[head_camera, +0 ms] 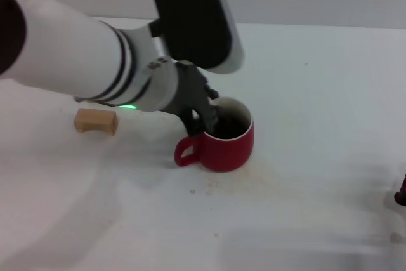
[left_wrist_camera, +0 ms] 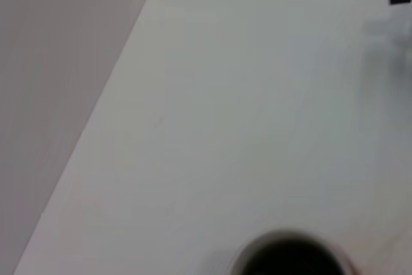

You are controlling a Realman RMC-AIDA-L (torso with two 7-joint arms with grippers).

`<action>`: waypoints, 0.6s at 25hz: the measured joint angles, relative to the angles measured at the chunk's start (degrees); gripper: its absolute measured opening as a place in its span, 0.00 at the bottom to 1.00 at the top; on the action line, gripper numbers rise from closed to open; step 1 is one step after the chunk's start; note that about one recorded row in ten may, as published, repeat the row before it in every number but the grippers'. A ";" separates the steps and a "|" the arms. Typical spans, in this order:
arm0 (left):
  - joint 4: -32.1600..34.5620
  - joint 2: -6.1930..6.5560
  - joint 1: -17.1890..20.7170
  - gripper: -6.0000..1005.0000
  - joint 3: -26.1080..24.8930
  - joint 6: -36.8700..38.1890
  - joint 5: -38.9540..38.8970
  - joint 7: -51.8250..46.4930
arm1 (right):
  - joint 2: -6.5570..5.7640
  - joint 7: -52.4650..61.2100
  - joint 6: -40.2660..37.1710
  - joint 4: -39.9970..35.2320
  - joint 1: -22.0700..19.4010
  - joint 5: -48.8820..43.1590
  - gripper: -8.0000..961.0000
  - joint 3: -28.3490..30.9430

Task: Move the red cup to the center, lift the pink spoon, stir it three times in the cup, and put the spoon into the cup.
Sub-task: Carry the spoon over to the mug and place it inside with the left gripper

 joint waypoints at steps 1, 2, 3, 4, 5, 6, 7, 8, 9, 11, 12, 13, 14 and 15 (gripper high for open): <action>0.15 -0.04 -0.30 0.18 0.80 0.40 -0.32 -0.02 | 0.00 0.00 -0.01 0.00 -0.02 0.02 0.01 0.01; 0.19 -0.05 -0.46 0.18 1.52 0.61 -0.70 -0.04 | 0.00 0.00 -0.02 0.00 -0.04 0.05 0.01 0.01; 0.20 -0.06 -0.54 0.18 1.98 0.65 -1.06 -0.06 | 0.00 0.00 -0.02 0.00 -0.04 0.07 0.01 0.02; 0.16 -0.04 -0.54 0.18 2.49 0.58 -1.47 -0.11 | 0.00 0.00 -0.02 0.00 -0.04 0.08 0.01 0.02; -0.08 -0.03 -0.42 0.18 2.90 0.32 -1.78 -0.19 | 0.00 0.00 -0.03 0.00 -0.04 0.09 0.01 0.02; -0.22 0.00 -0.29 0.18 3.11 0.10 -1.92 -0.23 | 0.00 0.00 -0.03 0.00 -0.04 0.09 0.01 0.02; -0.66 0.03 0.25 0.18 3.29 -0.35 -2.00 -0.32 | 0.00 0.00 -0.03 -0.01 -0.03 0.09 0.01 0.02; -1.15 0.05 0.84 0.18 3.36 -0.68 -2.00 -0.37 | 0.00 0.00 -0.02 0.00 0.01 0.08 0.01 0.03; -1.45 0.08 1.30 0.18 3.36 -0.90 -1.90 -0.41 | 0.00 0.00 0.06 0.00 0.05 0.05 0.01 0.03; -2.65 0.19 2.90 0.18 3.04 -1.58 -1.39 -0.47 | 0.00 0.00 0.20 0.00 0.15 -0.02 0.01 0.03; -3.03 0.25 3.47 0.18 2.70 -1.77 -1.10 -0.48 | 0.00 0.00 0.24 0.00 0.20 -0.04 0.01 0.03; -3.33 0.30 3.94 0.18 2.24 -1.99 -0.75 -0.48 | 0.00 0.00 0.28 0.00 0.24 -0.06 0.01 0.02; -3.50 0.33 4.17 0.18 1.90 -2.11 -0.45 -0.48 | 0.00 0.00 0.30 0.00 0.27 -0.07 0.01 0.02; -3.70 0.36 4.46 0.18 1.26 -2.30 0.13 -0.43 | 0.00 0.00 0.30 0.00 0.30 -0.08 0.01 0.01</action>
